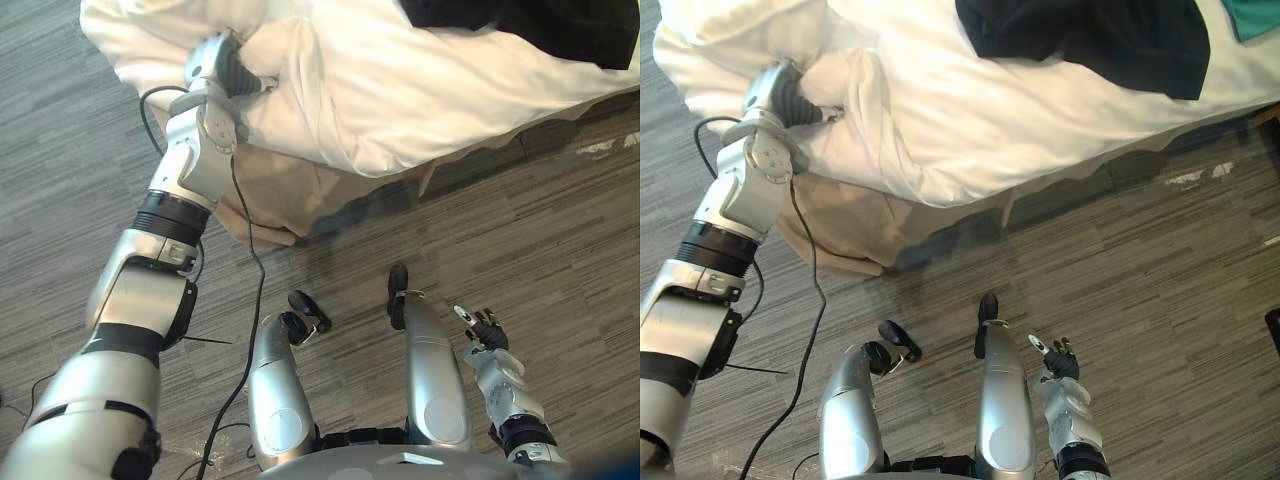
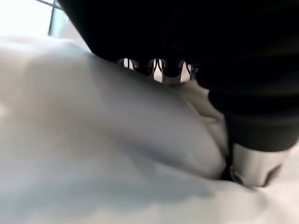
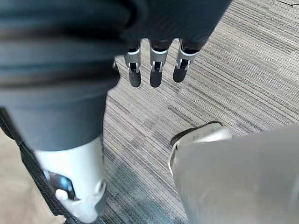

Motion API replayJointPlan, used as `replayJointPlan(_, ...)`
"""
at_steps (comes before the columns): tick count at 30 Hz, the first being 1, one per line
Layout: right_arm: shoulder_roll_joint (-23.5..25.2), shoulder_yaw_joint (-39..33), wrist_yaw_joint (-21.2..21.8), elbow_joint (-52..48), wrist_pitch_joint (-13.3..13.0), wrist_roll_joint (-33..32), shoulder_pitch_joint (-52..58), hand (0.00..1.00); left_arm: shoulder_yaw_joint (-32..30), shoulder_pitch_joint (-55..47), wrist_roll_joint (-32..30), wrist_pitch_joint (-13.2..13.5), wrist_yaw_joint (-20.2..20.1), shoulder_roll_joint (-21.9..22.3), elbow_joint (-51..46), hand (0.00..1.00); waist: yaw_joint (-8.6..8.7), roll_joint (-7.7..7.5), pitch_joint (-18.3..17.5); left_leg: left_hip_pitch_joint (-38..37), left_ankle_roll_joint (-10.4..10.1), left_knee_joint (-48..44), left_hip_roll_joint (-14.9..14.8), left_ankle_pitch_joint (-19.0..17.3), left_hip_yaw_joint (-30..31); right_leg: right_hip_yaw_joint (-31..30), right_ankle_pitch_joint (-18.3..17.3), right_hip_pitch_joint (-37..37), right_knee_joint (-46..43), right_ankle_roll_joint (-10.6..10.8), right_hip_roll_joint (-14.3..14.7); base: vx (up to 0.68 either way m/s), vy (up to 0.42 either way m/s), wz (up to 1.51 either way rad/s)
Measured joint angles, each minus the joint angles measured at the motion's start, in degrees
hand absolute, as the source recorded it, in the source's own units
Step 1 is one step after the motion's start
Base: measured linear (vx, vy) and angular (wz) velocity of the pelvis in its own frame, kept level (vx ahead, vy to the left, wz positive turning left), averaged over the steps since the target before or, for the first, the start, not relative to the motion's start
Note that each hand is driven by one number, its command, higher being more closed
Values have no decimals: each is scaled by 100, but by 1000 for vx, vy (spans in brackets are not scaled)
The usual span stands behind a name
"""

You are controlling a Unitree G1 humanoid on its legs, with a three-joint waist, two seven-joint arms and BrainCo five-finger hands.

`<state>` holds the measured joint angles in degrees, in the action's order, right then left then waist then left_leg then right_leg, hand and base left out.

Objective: Tidy the bed and pick cloth on bed and put in laundry

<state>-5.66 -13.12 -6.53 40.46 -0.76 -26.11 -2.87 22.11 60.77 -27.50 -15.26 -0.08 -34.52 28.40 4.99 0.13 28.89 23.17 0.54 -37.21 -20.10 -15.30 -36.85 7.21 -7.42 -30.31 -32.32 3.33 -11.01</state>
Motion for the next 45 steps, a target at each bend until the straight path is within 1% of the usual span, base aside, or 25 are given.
replayJointPlan(2,-8,0,39,28,-95,56,124,0,35,-190,250,198,13,-39,-195,100,-62,15,-9,-283,-1,162,129,2,7,63,-40,296,70,44,-100,52,0,15)
replayJointPlan(4,-6,3,59,76,-115,56,227,0,-3,-454,853,402,144,-58,-455,100,-108,40,-24,-509,-18,324,230,36,69,173,-49,598,199,54,-154,58,-4,25)
replayJointPlan(6,6,9,72,72,-176,49,460,0,-345,-1310,1656,860,239,-75,-1001,100,-219,42,-141,-888,-58,709,395,148,182,411,-47,1147,519,58,-214,81,-16,38)
replayJointPlan(10,79,14,9,76,-136,-29,829,0,-922,-3287,1809,1420,28,-41,-1228,100,-371,5,-862,-1321,-188,1447,627,415,289,779,13,1819,1195,129,-205,158,-38,35)
replayJointPlan(12,115,5,-3,223,-69,-68,1079,0,-1164,-4528,1877,1772,-99,283,-1226,100,-529,-39,-1313,-1720,-301,1894,751,556,327,963,21,2313,1600,143,-159,204,-61,25)
replayJointPlan(13,118,2,-2,292,-51,-69,1120,0,-1195,-4776,1881,1864,-108,396,-1224,0,-564,-58,-1414,-1812,-339,1997,786,595,344,1014,24,2431,1704,146,-149,234,-64,29)
replayJointPlan(15,117,-72,76,650,37,-60,1200,0,-1333,-5539,1699,2145,-106,769,-1051,0,-598,-99,-1706,-2233,-456,2380,885,699,445,1228,30,2966,2077,151,-90,215,-63,27)
replayJointPlan(17,102,-182,156,924,59,-54,1218,0,-1417,-5878,1671,2215,-84,984,-740,0,-585,-89,-1916,-2558,-554,2730,955,785,450,1300,32,3291,2316,150,-27,218,-71,7)
replayJointPlan(22,102,-201,403,1386,426,112,1249,0,-1908,-6230,1424,2182,187,1632,273,0,-543,-68,-2195,-3139,-719,3546,1044,1113,463,1538,37,3744,2634,152,147,140,-55,6)
replayJointPlan(27,110,-209,423,1497,629,154,1392,0,-2355,-6484,1333,2177,255,2113,1010,0,-551,-130,-2413,-3530,-721,3632,929,1155,526,1742,40,4152,2503,147,246,137,-60,17)
replayJointPlan(28,114,-221,420,1508,685,149,1419,0,-2464,-6579,1220,2171,248,2232,1130,0,-551,-122,-2495,-3605,-720,3592,854,1171,519,1749,39,4132,2193,147,240,152,-65,22)
replayJointPlan(29,124,-285,421,1494,722,144,1426,0,-2590,-6617,1210,2106,237,2385,1222,0,-525,26,-2459,-3695,-708,3458,661,1183,493,1783,25,3835,1371,94,209,161,-71,22)
replayJointPlan(30,138,-339,424,1482,742,136,1435,0,-2684,-6614,1205,2064,231,2529,1272,0,-503,81,-2455,-3716,-707,3399,541,1183,476,1800,-201,3740,1278,202,284,133,-90,6)
replayJointPlan(31,199,-439,420,1452,789,112,1436,0,-2921,-6626,1168,1997,227,2658,1399,0,-520,173,-2490,-3760,-711,3345,343,1182,433,1856,-413,3787,2057,246,573,206,-174,-24)
replayJointPlan(32,411,-530,417,1314,811,100,1434,0,-3313,-6629,1030,1870,205,2617,1491,0,-618,-1,-2503,-3788,-788,3220,373,1225,333,1855,649,3947,3850,-92,807,242,-233,-28)
replayJointPlan(33,512,-695,412,1271,802,96,1443,0,-3543,-6621,985,1753,153,2672,1618,0,-579,-174,-2509,-3806,-917,3065,458,1088,298,2052,1009,3916,3768,-185,599,232,-219,-24)
replayJointPlan(34,496,-746,408,1292,809,96,1450,0,-3606,-6625,985,1709,139,2757,1670,0,-580,-95,-2535,-3823,-917,3046,423,1057,271,2049,985,3930,3769,-191,633,157,-111,6)
replayJointPlan(35,402,-898,373,1292,806,88,1456,0,-3711,-6655,937,1602,33,3035,1738,0,-587,99,-2551,-3929,-865,3251,431,1037,251,2101,987,3996,3763,-188,671,119,-20,26)
replayJointPlan(36,278,-1025,334,1294,809,56,1460,0,-3807,-6693,756,1384,-114,3210,1832,0,-577,331,-2519,-4054,-867,3495,512,1181,260,2166,981,4047,3759,-178,669,98,20,33)
replayJointPlan(37,258,-1066,323,1291,808,47,1465,0,-3815,-6707,753,1289,-181,3241,1885,0,-573,385,-2510,-4074,-889,3550,528,1206,260,2191,980,4060,3757,-176,664,41,52,26)
replayJointPlan(38,229,-1130,282,1283,801,41,1490,0,-3970,-6837,747,961,-414,3285,2022,0,-614,453,-2505,-4098,-896,3563,548,1215,257,2193,970,4080,3737,-162,630,-6,61,11)
replayJointPlan(39,289,-1118,274,1277,783,40,1433,0,-4131,-7086,746,671,-770,3284,2046,0,-623,442,-2508,-4111,-895,3549,557,1216,254,2195,970,4095,3717,-161,610,-22,57,6)
replayJointPlan(40,317,-1120,271,1274,774,40,1414,0,-4165,-7160,735,585,-911,3277,2072,0,-622,431,-2508,-4116,-895,3548,562,1217,254,2197,969,4095,3704,-160,603,-45,57,9)
replayJointPlan(42,477,-1192,233,1247,690,46,1412,0,-4471,-7440,472,205,-2066,3305,2169,0,-753,334,-2504,-4121,-888,3532,606,1224,252,2234,963,4095,3585,-151,519,-61,62,15)
replayJointPlan(45,560,-1248,219,1232,650,48,1407,0,-4485,-7551,174,175,-2902,3133,2126,0,-812,253,-2538,-4123,-888,3530,647,1224,229,2291,968,4099,3545,-145,426,-70,38,7)
